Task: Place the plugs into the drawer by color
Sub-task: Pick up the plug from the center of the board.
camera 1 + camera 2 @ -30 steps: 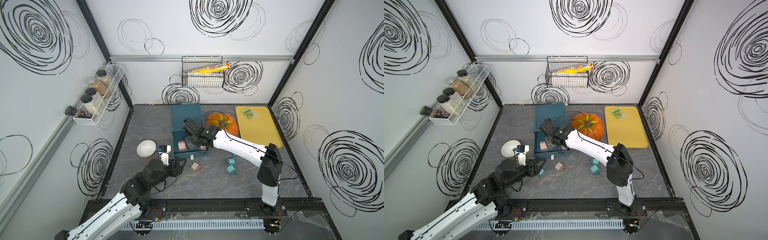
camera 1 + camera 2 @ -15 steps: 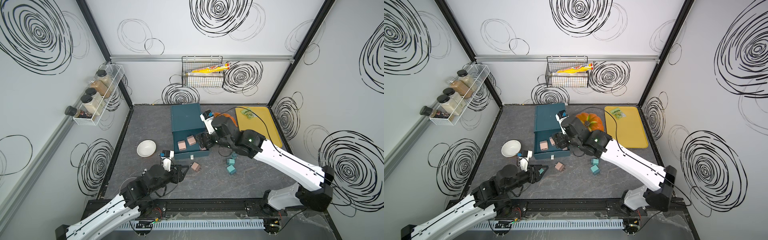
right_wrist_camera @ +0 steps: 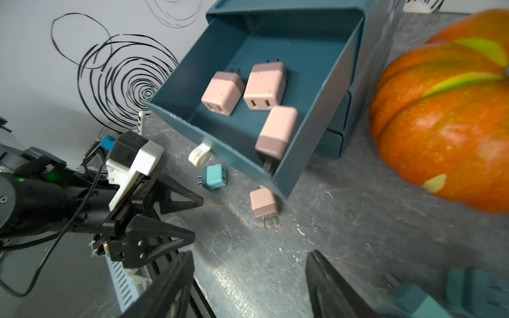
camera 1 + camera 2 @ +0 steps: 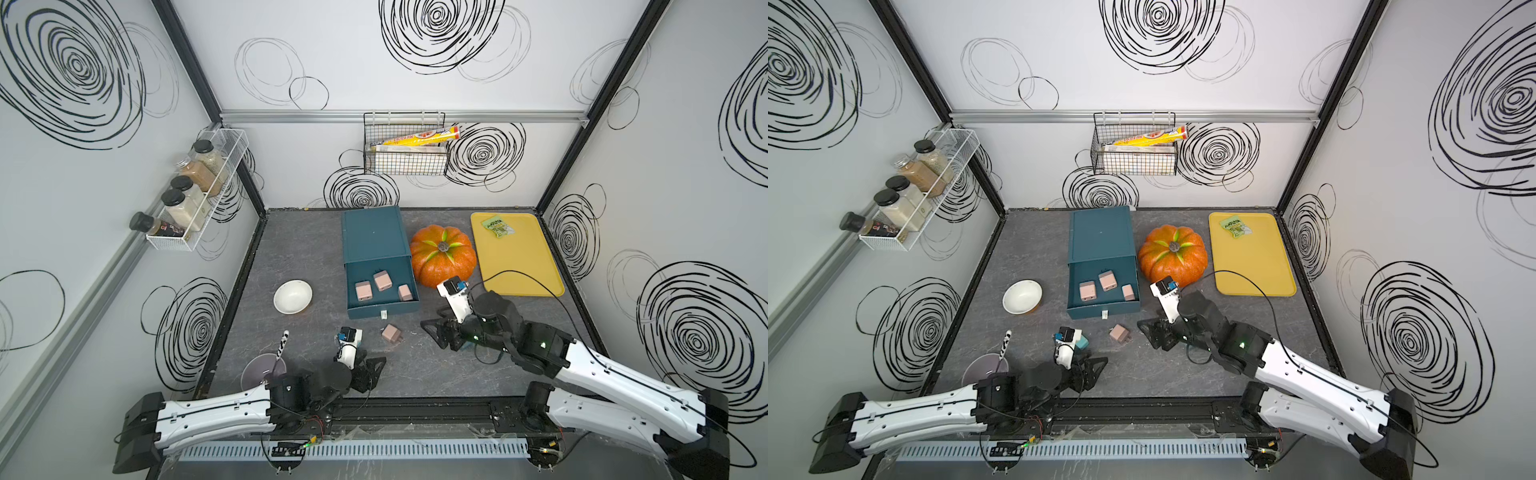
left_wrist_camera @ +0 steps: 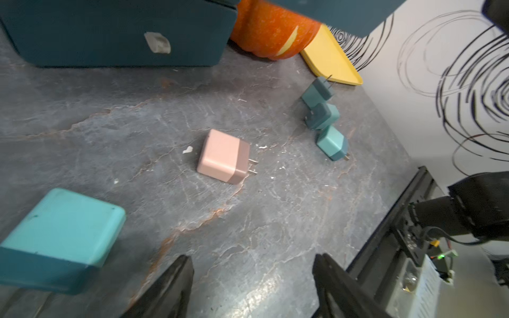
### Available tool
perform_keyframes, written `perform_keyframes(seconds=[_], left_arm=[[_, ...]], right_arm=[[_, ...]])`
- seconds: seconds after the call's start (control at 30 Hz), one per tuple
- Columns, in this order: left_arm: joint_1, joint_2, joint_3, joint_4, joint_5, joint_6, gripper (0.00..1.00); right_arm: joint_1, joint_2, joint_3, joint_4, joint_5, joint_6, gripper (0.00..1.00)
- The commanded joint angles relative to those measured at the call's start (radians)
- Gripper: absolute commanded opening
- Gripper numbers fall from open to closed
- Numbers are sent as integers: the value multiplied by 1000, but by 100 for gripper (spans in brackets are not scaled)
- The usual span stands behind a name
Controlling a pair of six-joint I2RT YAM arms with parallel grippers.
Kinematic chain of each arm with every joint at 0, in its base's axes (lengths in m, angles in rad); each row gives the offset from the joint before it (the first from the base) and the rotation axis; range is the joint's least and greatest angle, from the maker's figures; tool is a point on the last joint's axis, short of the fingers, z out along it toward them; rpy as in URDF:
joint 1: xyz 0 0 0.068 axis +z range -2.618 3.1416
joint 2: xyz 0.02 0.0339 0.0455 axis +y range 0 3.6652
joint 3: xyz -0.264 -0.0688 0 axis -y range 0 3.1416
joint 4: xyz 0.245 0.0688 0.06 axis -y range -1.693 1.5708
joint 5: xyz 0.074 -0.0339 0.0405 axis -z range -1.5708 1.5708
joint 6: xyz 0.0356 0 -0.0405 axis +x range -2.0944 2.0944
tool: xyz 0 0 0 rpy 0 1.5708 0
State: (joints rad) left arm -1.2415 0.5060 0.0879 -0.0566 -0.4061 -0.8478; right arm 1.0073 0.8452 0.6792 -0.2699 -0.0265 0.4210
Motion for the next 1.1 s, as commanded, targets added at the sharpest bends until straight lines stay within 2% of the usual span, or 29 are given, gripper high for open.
perform_keyframes(seconds=[0.0, 0.13, 0.2, 0.3, 0.6, 0.93, 1.07], left_arm=[[-10, 26, 4, 80, -91, -29, 76], [-9, 26, 30, 103, -41, -41, 71], [-9, 31, 62, 73, -35, -50, 68], [-9, 37, 95, 30, -33, -72, 68], [-6, -92, 104, -16, 73, -60, 65], [-4, -285, 123, -145, 98, -76, 67], [-6, -314, 131, -175, 112, -77, 67]], right_arm=[[-1, -81, -151, 175, -68, 57, 69], [0, -140, -374, 423, -91, 134, 72], [3, -115, -458, 576, -105, 138, 71], [16, -35, -520, 717, -49, 91, 71], [101, 256, -549, 974, 65, -93, 79], [105, 590, -447, 1105, 101, -175, 82], [104, 687, -398, 1130, 42, -217, 84]])
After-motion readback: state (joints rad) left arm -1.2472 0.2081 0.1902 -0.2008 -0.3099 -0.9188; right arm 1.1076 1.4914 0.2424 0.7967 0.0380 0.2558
